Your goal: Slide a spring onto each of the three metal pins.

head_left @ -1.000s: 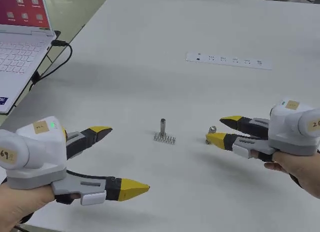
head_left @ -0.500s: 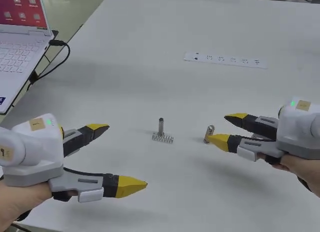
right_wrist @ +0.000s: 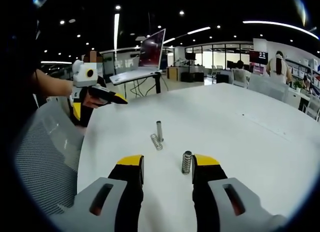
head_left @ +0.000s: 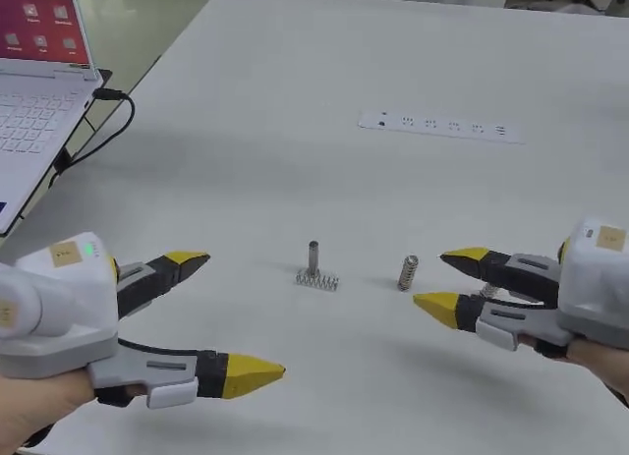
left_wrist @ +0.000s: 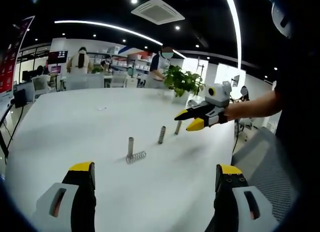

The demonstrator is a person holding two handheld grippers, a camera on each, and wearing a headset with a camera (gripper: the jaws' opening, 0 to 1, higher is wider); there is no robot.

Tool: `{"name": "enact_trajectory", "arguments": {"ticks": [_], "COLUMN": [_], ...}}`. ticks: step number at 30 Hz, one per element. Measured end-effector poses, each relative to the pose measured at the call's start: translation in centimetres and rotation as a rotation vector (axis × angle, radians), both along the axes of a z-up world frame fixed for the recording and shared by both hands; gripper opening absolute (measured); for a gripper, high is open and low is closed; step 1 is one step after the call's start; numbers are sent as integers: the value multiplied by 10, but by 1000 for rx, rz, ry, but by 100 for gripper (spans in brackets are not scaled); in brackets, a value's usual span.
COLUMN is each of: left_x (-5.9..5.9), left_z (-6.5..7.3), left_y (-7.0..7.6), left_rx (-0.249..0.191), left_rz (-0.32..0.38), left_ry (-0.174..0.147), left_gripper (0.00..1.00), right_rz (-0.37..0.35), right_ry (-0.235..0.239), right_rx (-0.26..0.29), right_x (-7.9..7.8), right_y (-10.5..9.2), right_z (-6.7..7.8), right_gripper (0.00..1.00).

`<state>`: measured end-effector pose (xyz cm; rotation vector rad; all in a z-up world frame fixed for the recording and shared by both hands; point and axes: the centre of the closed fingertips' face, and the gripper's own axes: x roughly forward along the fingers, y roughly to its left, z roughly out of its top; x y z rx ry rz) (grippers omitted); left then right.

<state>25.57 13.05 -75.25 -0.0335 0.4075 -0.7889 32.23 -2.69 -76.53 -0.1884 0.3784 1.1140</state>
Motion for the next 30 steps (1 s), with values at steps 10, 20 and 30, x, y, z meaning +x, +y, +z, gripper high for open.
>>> {"name": "enact_trajectory", "arguments": {"ticks": [10,20,30], "left_x": [0,-2,-2], "left_z": [-1,-4,-4], "left_y": [1,3,1], "left_rx": [3,7,2], "left_rz": [-1,-1,-6], "left_ry": [5,13,11], "left_gripper": [98,98,98], "right_rz": [9,24,55], "right_ry": [22,61,59], "right_rx": [19,-13,-17], "right_x": [-15,-30,-30], "right_y": [0,-2,16], "right_z": [-5,-25,-28], "right_gripper": [35,34,31]}}
